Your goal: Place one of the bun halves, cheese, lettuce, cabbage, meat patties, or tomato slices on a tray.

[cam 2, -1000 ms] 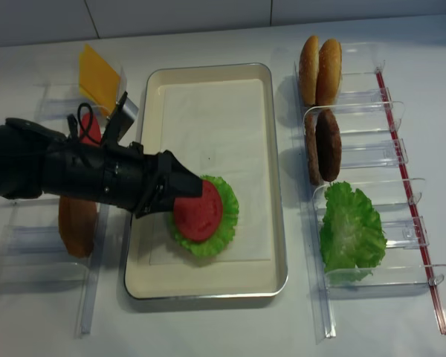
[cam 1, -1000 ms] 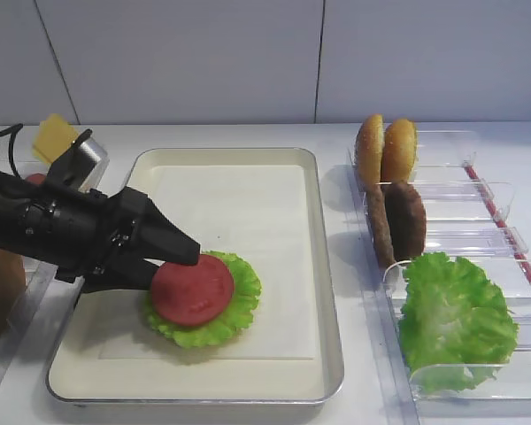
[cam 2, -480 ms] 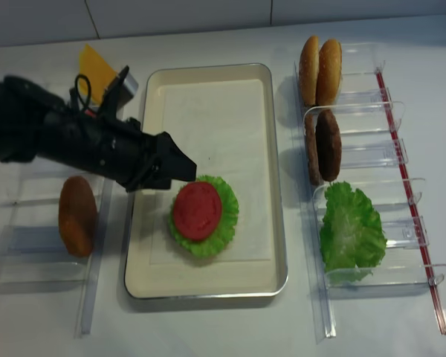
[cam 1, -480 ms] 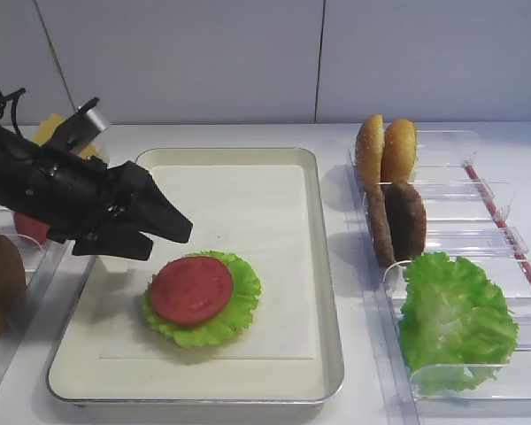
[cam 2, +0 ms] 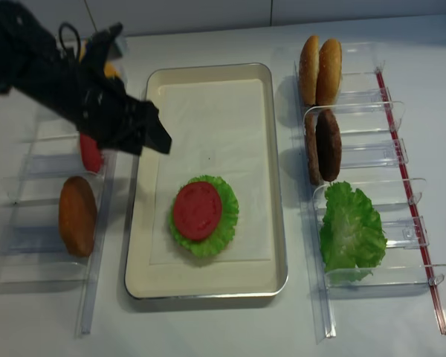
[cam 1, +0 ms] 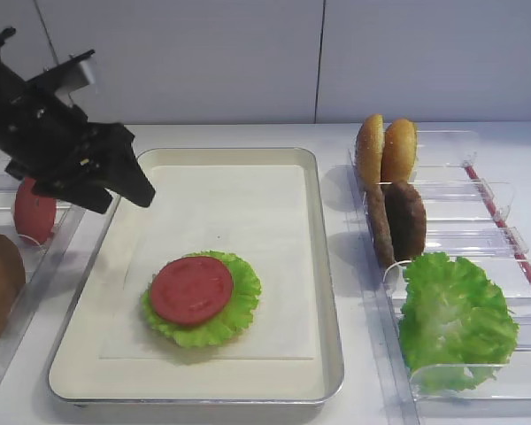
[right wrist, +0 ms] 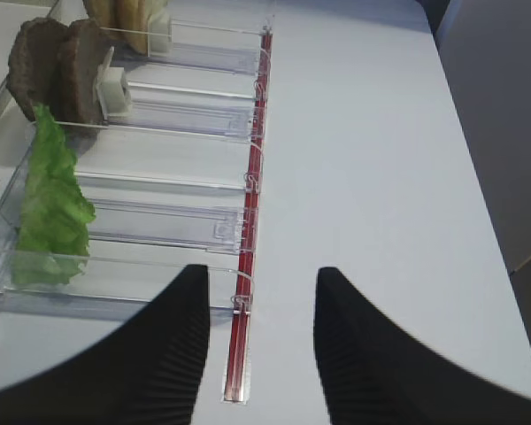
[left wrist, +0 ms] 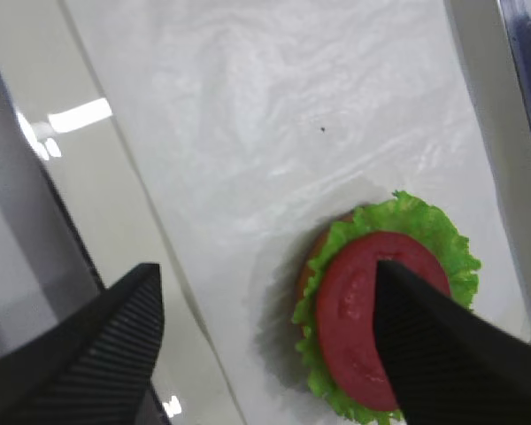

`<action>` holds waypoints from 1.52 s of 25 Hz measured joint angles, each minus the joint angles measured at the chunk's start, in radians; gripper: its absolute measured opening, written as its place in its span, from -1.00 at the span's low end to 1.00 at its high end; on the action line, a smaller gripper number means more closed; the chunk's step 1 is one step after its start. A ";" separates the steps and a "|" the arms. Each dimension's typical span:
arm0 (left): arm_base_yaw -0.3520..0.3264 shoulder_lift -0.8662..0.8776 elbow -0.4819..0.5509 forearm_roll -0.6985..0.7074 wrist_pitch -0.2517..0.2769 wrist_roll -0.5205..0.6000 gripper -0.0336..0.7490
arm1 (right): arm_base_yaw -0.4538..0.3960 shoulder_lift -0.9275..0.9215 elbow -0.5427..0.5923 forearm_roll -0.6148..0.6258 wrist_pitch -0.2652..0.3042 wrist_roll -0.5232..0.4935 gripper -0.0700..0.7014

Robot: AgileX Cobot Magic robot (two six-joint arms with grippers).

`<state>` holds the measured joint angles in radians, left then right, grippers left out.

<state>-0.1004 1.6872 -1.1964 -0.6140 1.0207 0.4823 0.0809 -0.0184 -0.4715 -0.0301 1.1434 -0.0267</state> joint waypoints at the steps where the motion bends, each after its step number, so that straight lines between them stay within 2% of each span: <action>1: 0.000 0.000 -0.033 0.036 0.007 -0.028 0.37 | 0.000 0.000 0.000 0.000 0.000 0.000 0.04; 5: 0.000 0.002 -0.141 0.190 0.046 -0.125 0.37 | 0.000 0.000 0.000 0.000 0.000 0.000 0.04; 12: 0.000 0.007 -0.277 0.463 0.145 -0.271 0.37 | 0.000 0.000 0.000 0.000 -0.002 0.000 0.04; 17: 0.000 0.007 -0.321 0.614 0.195 -0.334 0.36 | 0.000 0.000 0.000 0.000 -0.002 0.000 0.04; 20: 0.000 0.005 -0.323 0.685 0.208 -0.367 0.36 | 0.000 0.000 0.000 0.000 -0.002 0.000 0.04; 27: 0.000 -0.079 -0.326 0.714 0.216 -0.377 0.35 | 0.000 0.000 0.000 0.000 -0.002 0.000 0.04; 30: 0.000 -0.113 -0.321 0.666 0.211 -0.362 0.35 | 0.000 0.000 0.000 0.000 -0.002 0.000 0.04; 33: 0.000 -0.152 -0.286 0.614 0.196 -0.341 0.35 | 0.000 0.000 0.000 0.000 -0.002 0.000 0.04; 38: 0.000 -0.230 -0.207 0.614 0.170 -0.338 0.35 | 0.000 0.000 0.000 0.000 -0.002 0.000 0.04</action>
<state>-0.1004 1.4574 -1.4031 0.0000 1.1907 0.1439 0.0809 -0.0184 -0.4715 -0.0301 1.1416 -0.0267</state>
